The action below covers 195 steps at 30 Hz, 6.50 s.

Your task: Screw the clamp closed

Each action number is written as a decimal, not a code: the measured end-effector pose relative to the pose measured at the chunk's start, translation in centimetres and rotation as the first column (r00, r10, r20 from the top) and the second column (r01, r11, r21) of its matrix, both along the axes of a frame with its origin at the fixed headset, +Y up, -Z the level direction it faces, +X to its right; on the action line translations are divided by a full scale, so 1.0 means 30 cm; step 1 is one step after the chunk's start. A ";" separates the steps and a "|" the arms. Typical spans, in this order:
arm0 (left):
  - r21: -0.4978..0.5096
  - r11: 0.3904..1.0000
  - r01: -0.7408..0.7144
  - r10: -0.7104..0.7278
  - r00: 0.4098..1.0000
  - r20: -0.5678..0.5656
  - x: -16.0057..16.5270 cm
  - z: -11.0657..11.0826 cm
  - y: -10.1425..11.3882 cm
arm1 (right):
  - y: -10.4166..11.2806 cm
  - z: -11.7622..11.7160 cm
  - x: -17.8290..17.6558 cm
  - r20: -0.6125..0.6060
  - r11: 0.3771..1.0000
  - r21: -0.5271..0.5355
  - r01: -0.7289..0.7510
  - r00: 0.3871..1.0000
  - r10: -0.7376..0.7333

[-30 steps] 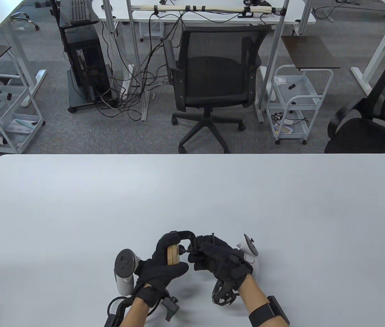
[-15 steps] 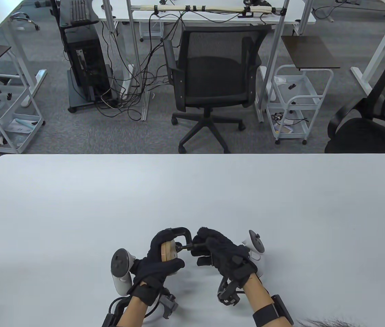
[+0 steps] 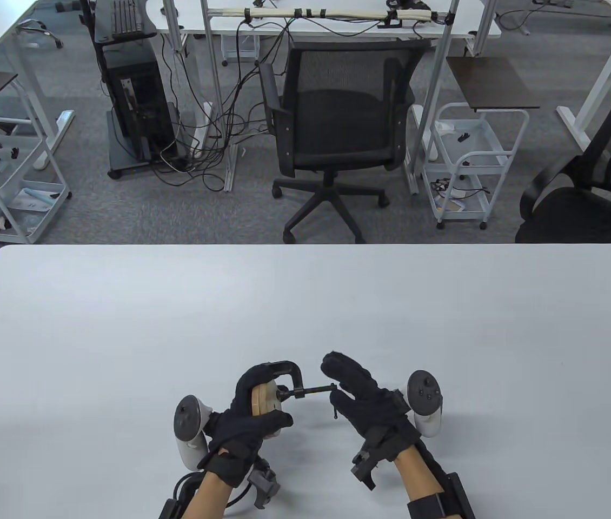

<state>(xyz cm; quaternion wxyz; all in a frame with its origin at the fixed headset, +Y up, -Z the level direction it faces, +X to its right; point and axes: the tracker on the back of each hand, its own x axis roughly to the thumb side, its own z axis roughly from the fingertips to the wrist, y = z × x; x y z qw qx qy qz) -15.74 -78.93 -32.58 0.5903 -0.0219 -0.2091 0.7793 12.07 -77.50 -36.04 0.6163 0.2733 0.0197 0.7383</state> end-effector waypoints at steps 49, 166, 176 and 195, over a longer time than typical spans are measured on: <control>0.039 0.991 0.131 -0.132 0.990 0.042 0.016 0.006 0.018 | 0.013 0.036 -0.004 0.128 0.979 -0.132 0.158 0.982 -0.141; -0.063 0.997 0.039 -0.032 0.992 0.118 0.034 0.002 -0.028 | 0.071 0.168 0.032 0.144 0.848 0.393 -0.357 0.934 0.326; -0.122 0.988 -0.091 0.114 0.974 0.198 0.045 0.004 -0.036 | 0.086 0.212 -0.028 0.464 0.382 0.586 -0.714 0.683 0.564; -0.089 0.995 0.037 -0.017 0.978 0.206 0.062 0.004 -0.042 | 0.031 0.148 0.026 0.183 0.943 0.229 -0.242 0.962 0.203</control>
